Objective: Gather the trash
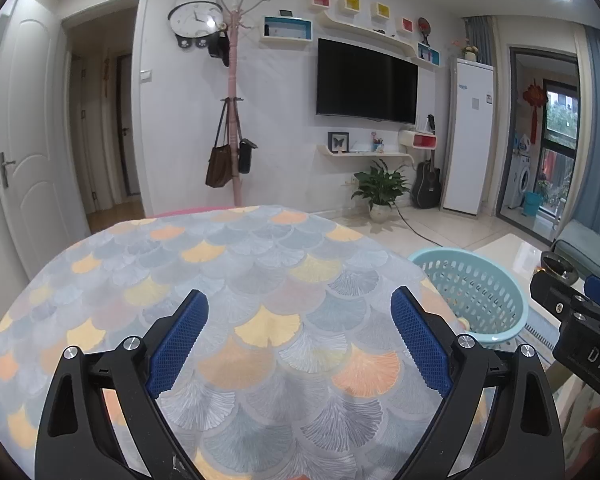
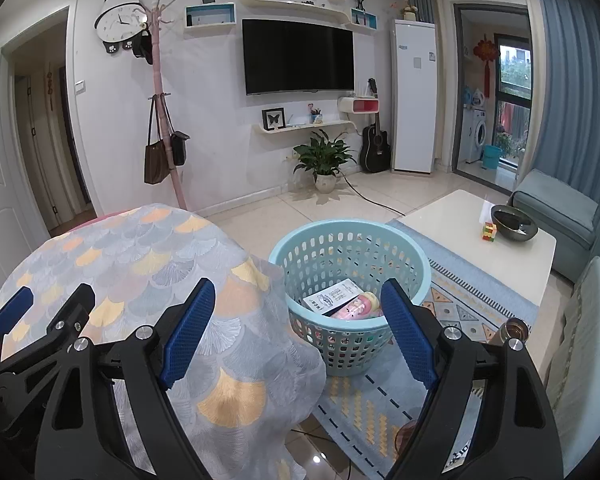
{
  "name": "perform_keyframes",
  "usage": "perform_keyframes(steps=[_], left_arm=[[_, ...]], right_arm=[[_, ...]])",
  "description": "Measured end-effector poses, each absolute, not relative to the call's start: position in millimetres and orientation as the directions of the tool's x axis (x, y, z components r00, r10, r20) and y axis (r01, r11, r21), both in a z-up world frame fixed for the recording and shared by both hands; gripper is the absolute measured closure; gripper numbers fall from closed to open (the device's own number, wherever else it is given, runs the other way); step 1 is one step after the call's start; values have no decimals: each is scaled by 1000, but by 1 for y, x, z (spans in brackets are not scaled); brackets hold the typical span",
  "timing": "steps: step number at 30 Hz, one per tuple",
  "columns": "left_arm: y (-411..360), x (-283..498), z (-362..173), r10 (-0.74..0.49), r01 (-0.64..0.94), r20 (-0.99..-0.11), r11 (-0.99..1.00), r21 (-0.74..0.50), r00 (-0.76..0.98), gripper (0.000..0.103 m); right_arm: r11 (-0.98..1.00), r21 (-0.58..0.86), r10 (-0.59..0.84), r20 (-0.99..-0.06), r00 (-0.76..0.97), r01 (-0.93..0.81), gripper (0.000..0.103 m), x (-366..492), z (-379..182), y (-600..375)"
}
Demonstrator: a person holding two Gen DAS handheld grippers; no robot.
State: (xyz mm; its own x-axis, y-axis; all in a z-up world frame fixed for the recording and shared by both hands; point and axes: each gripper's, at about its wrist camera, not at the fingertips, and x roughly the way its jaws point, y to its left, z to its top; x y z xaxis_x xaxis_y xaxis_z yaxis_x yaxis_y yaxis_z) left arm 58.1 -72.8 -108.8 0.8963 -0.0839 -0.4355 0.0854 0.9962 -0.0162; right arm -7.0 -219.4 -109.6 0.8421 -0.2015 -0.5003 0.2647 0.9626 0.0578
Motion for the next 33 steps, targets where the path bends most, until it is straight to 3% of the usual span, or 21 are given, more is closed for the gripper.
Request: perform_keyframes(steps=[20,28,33], left_arm=[[-70,55,-101,-71,75,-435,997,-10,897,13],[-67,38,-87,8,16,-406,998,54,914,13],[-54,24,-78,-14,29,-416,999,31,909,7]], right_arm=[[963,40,-212,-494,843,266,22,-11,-108,-217],[964,32,-217,-481,849,264,22,-21,-97,-212],[965,32,-215,-465,859,258,22,-33,-88,-208]])
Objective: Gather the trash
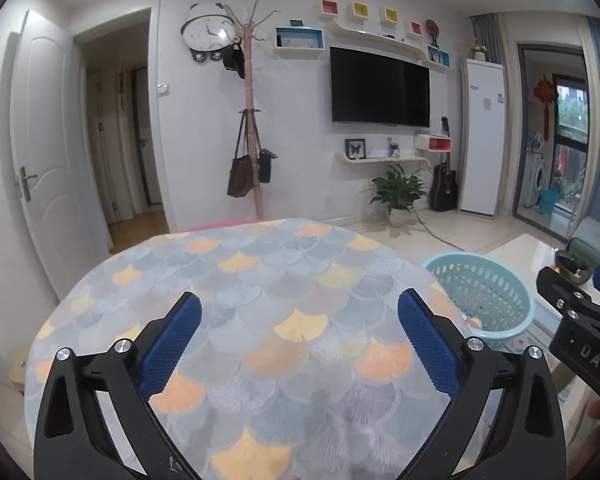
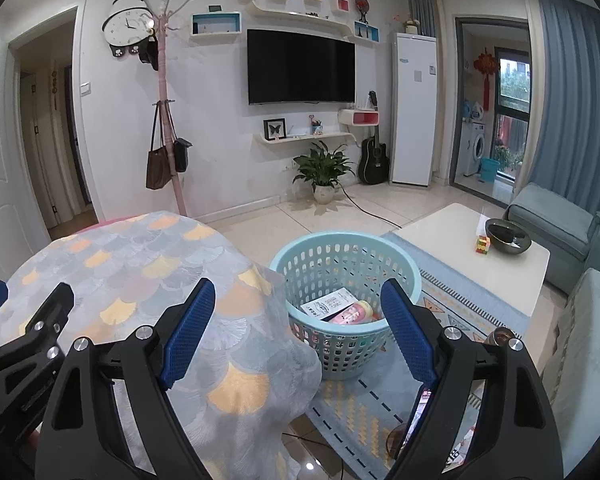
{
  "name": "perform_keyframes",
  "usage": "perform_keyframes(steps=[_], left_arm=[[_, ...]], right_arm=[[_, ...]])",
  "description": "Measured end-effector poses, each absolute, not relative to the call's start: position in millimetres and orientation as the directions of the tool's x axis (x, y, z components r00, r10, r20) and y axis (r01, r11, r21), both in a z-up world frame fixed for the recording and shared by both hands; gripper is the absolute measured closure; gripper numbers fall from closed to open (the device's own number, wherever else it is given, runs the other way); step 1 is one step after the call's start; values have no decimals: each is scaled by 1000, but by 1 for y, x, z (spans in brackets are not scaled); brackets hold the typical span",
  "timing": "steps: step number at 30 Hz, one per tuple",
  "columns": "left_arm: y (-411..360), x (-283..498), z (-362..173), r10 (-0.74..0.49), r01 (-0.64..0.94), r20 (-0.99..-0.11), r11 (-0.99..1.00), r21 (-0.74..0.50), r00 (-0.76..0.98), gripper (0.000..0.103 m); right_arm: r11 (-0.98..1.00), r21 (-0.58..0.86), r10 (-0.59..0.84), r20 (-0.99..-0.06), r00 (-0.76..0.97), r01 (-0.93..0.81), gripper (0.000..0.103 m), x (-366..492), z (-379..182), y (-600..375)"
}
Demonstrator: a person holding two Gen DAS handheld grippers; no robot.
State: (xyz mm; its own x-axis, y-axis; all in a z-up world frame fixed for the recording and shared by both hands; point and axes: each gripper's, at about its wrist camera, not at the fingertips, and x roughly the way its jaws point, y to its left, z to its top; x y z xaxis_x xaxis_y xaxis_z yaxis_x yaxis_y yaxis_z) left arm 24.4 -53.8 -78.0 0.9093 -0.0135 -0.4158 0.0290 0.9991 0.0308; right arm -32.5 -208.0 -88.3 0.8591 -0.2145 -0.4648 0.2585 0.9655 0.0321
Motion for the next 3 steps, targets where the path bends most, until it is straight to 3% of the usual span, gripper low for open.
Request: perform_keyframes(steps=[3], left_arm=[[-43,12,-71,6,3,-400,1000,22,917,7]], right_arm=[[967,31,-210,-454,866,251,22,-40,-82,-203]])
